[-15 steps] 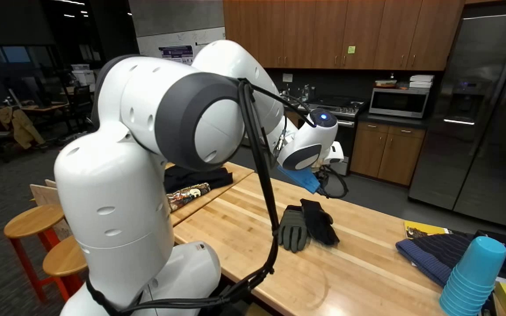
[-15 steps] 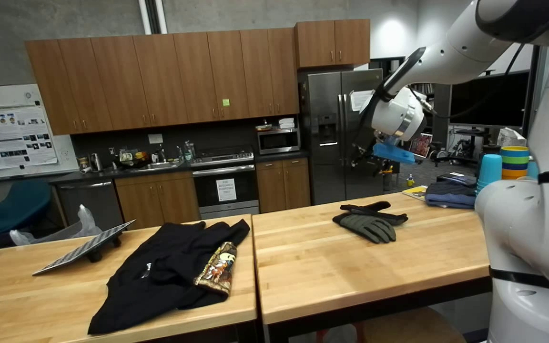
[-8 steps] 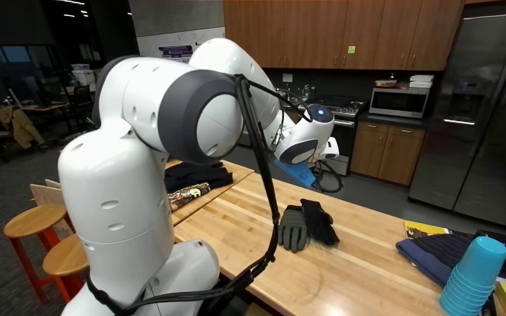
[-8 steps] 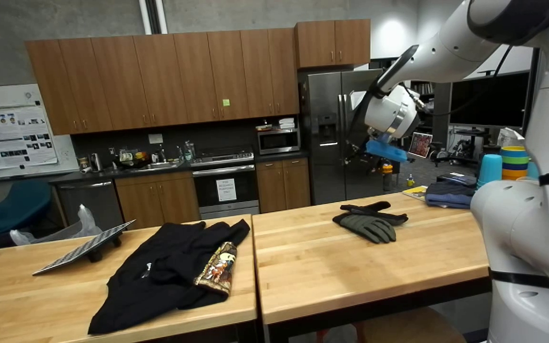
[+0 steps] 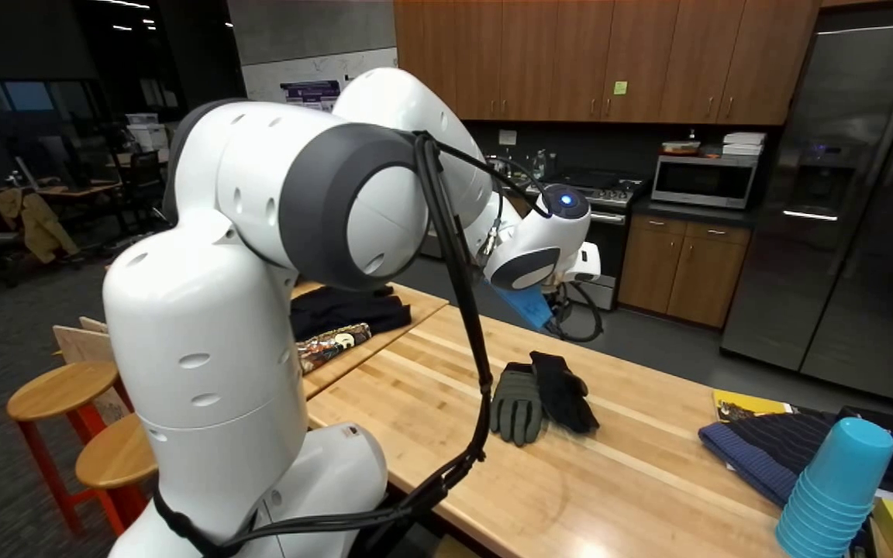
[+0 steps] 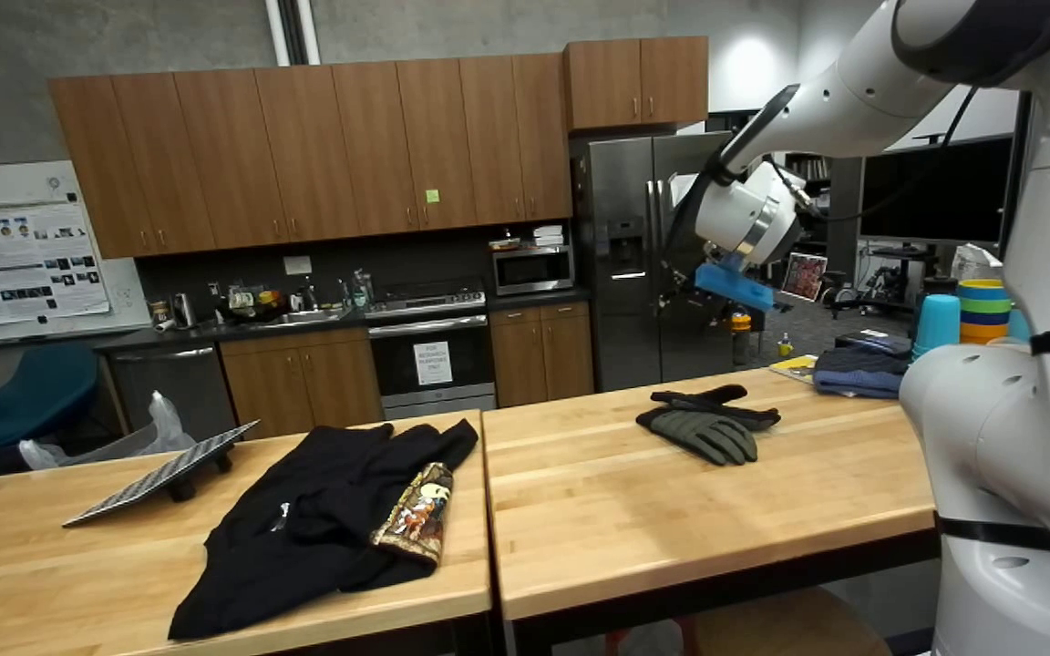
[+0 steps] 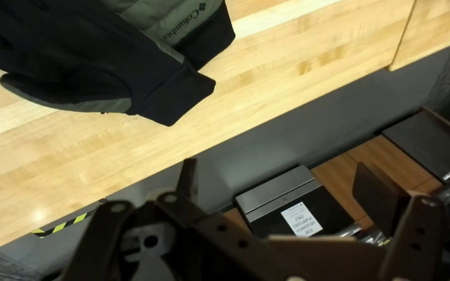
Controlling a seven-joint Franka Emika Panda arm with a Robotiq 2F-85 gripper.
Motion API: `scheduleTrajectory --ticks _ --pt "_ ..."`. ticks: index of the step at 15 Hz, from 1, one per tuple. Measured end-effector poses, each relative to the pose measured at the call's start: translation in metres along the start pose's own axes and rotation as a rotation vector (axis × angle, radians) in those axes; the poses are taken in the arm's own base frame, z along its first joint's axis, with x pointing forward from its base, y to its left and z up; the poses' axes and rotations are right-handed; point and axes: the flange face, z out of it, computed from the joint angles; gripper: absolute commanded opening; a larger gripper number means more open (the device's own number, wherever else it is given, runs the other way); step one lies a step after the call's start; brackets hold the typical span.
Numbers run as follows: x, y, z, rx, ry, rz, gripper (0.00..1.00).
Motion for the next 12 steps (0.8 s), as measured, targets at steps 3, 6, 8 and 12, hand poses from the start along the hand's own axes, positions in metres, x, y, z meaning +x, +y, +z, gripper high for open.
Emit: scheduleTrajectory --ticks 3,6,8,12 --pt "0.014 0.008 -0.011 0.009 0.051 0.106 1.0" --pt "0.022 0.02 -0.016 0.008 0.023 0.189 1.0" --pt "0.024 0.028 -0.017 -0.002 -0.031 0.242 1.0" --pt "0.021 0.031 -0.016 -0.03 -0.103 0.316 1.0"
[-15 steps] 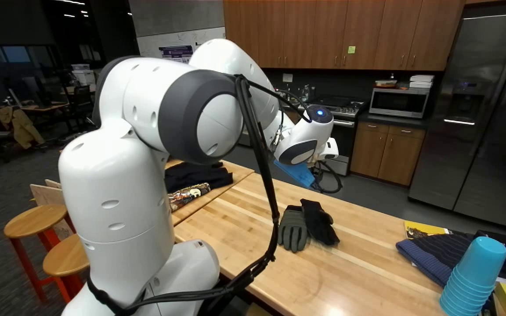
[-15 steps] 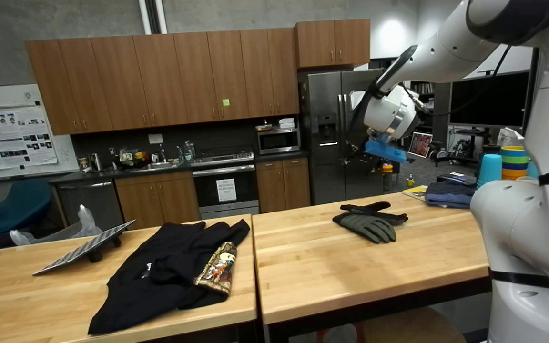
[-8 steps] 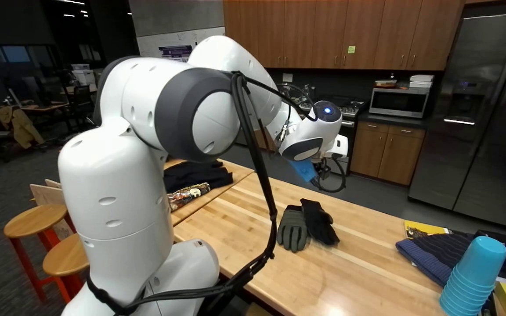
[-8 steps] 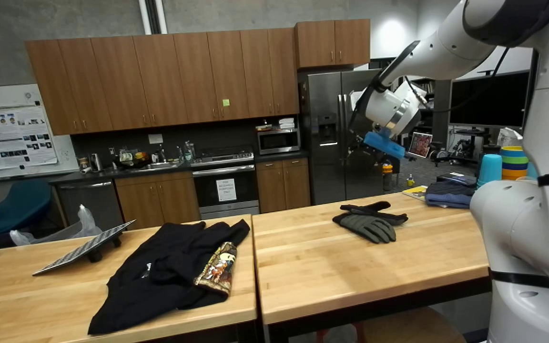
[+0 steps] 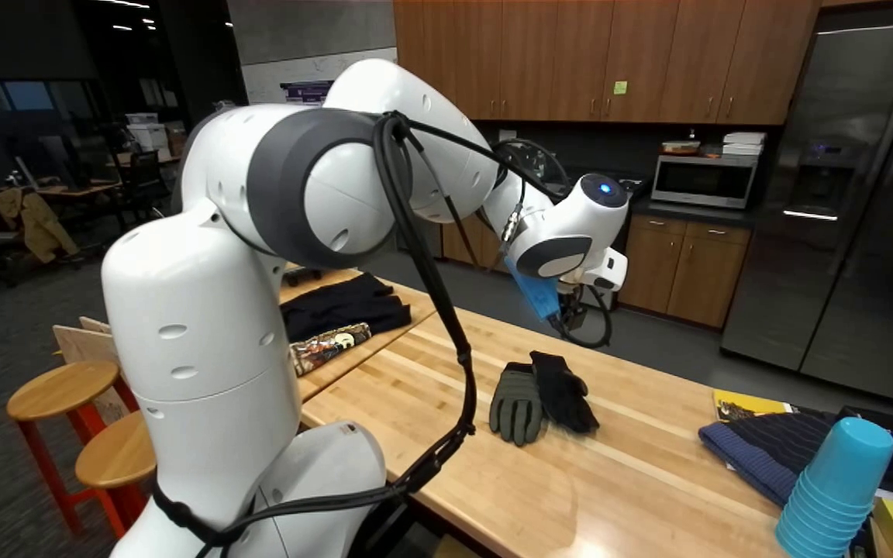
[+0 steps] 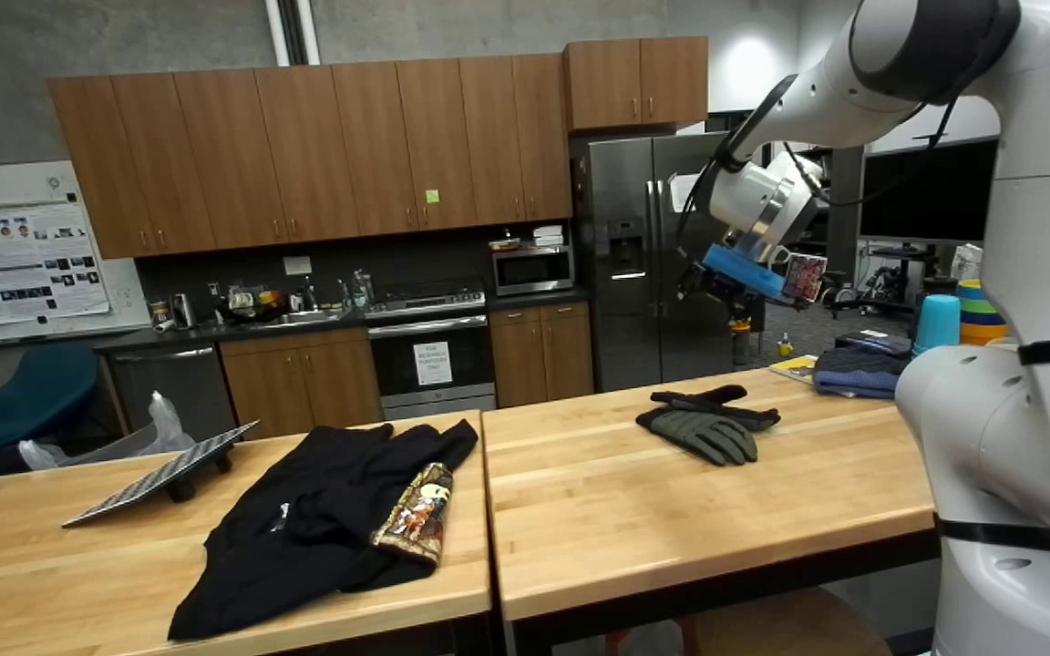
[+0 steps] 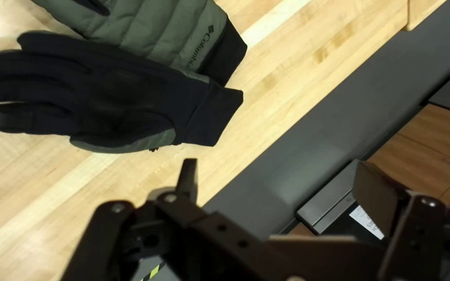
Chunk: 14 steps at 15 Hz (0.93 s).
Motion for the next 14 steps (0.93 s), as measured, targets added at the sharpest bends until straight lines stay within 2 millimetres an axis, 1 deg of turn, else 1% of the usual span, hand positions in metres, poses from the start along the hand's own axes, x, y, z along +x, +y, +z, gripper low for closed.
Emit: scheduleTrajectory --ticks 5,8,11,14 --pt "-0.005 -0.007 0.008 -0.048 0.001 0.015 1.0" --pt "-0.006 -0.008 0.02 -0.074 0.004 0.024 1.0" --pt "-0.001 -0.003 0.042 -0.085 -0.016 0.052 1.0" --pt "0.019 0.008 0.08 -0.098 -0.03 0.061 1.0"
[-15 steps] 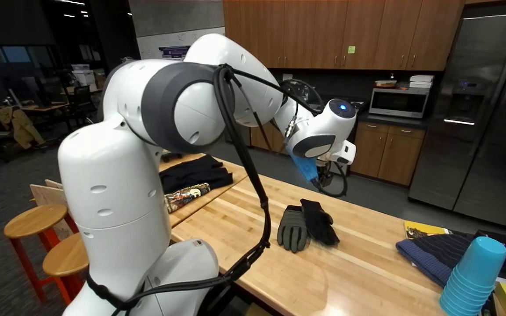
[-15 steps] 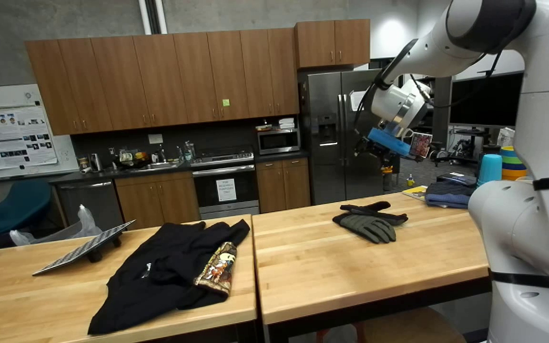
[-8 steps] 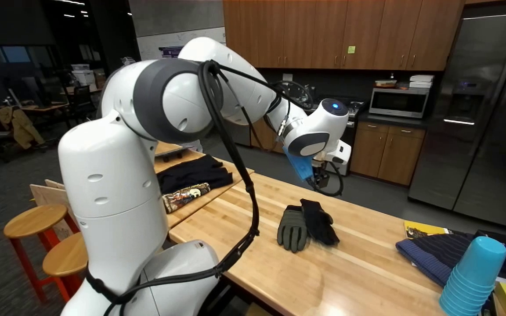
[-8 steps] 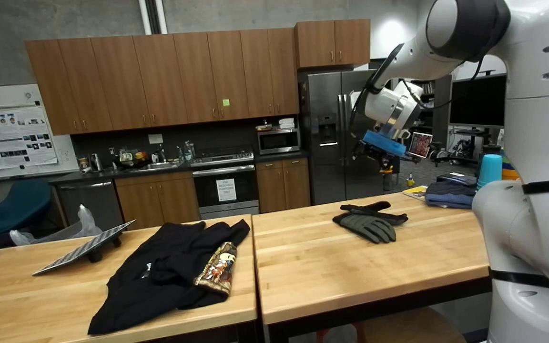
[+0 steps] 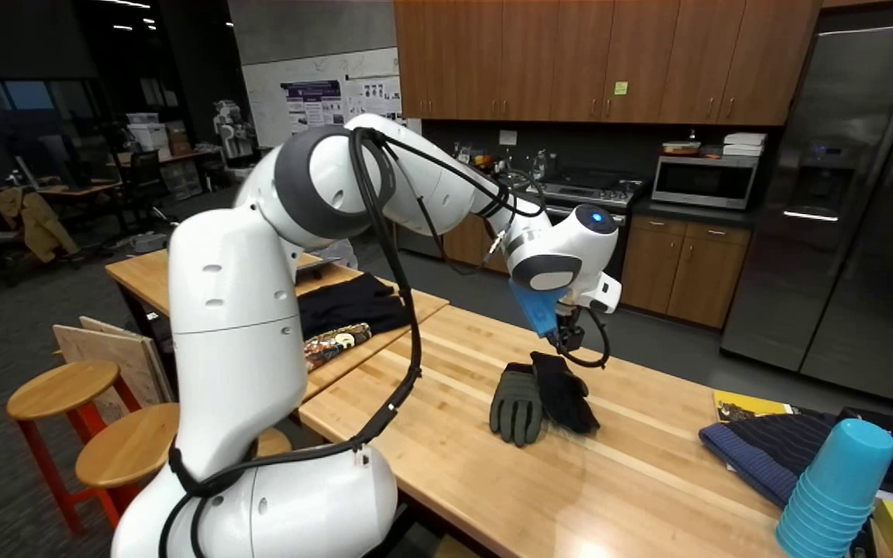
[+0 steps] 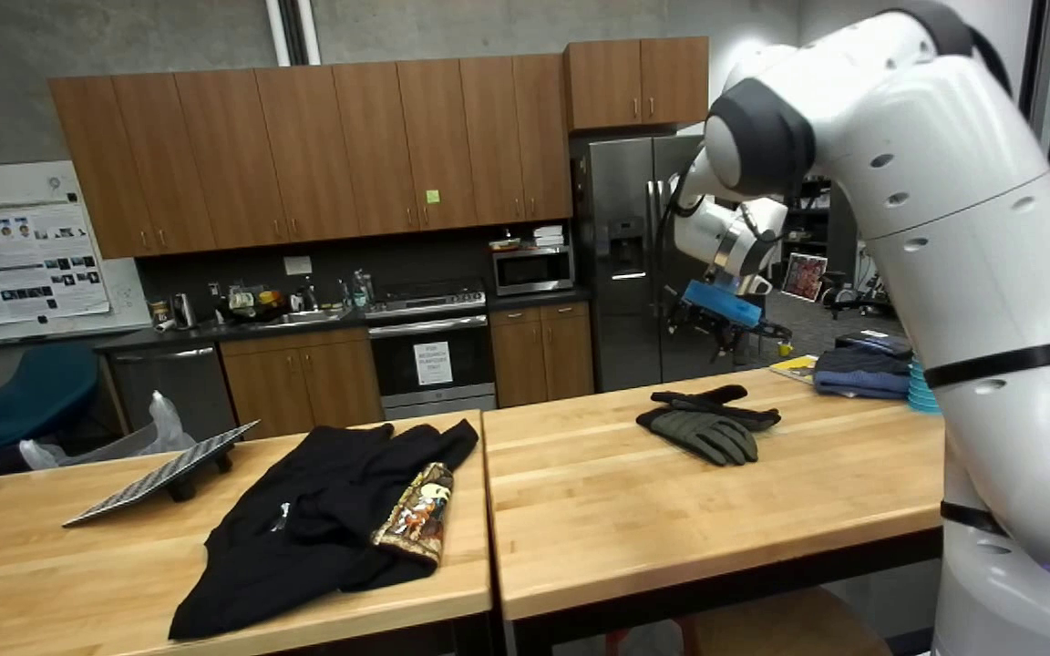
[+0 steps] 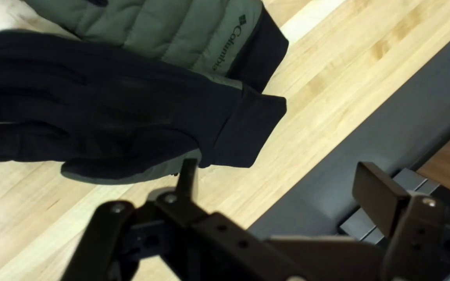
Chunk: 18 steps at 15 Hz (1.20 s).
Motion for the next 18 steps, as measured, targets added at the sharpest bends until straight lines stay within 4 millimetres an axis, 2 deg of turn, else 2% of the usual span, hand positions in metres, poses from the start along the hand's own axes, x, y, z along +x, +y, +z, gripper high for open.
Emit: scheduleTrajectory --ticks 4,6,9,14,18 --pt "0.044 -0.001 0.057 -0.072 0.014 -0.049 1.0" --pt "0.057 -0.009 0.071 -0.082 0.032 -0.067 1.0" --pt "0.066 -0.01 0.065 -0.072 0.045 -0.068 1.0" --pt "0.066 -0.012 0.064 -0.069 0.045 -0.071 1.0" --pt "0.064 -0.021 0.078 -0.115 0.068 -0.159 1.0"
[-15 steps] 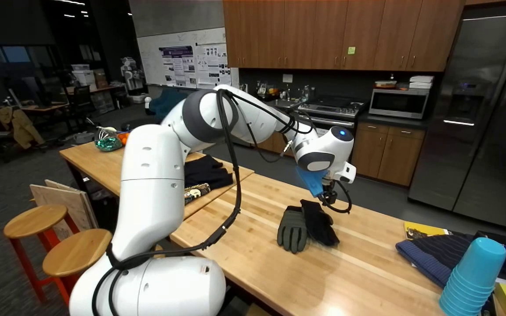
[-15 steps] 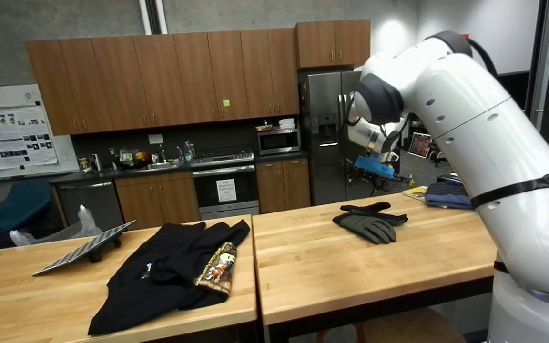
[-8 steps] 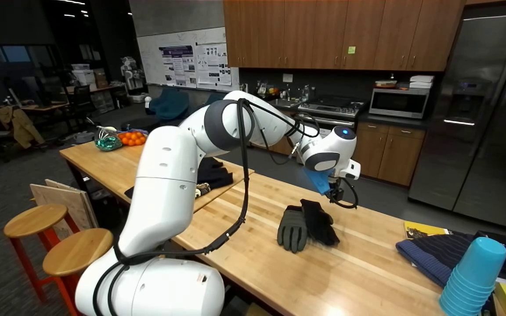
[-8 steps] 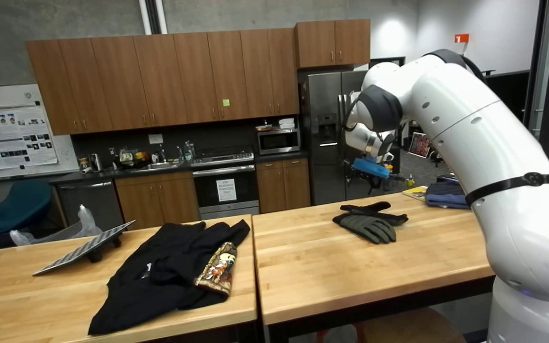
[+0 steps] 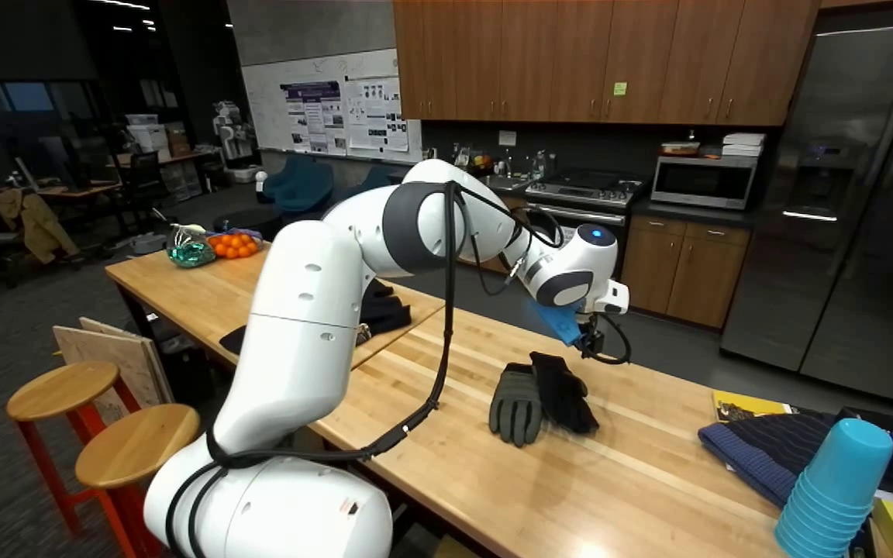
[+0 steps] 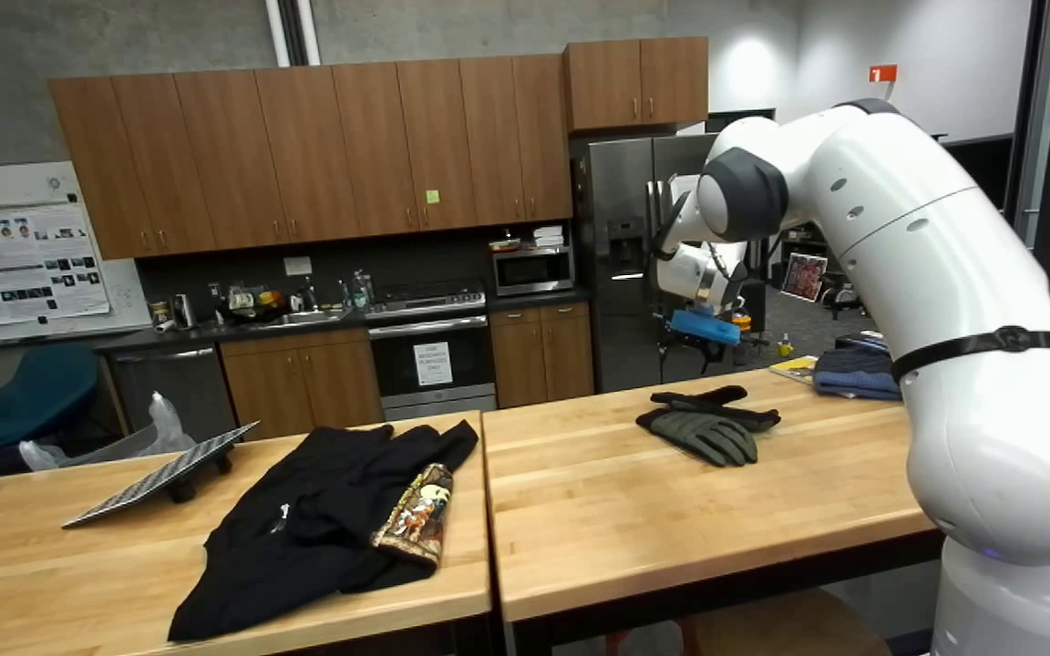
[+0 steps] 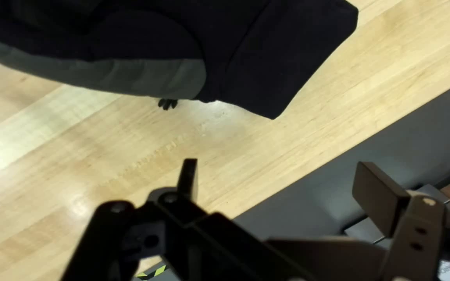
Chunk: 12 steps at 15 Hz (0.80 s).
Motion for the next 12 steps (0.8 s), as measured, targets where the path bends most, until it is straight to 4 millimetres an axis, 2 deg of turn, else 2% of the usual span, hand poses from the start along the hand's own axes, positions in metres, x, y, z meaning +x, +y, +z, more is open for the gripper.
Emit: scheduleTrajectory --ticks 6,12 --pt "-0.006 -0.021 0.003 -0.031 -0.022 -0.203 1.0" --pt "-0.012 -0.028 0.007 -0.006 -0.058 -0.284 1.0"
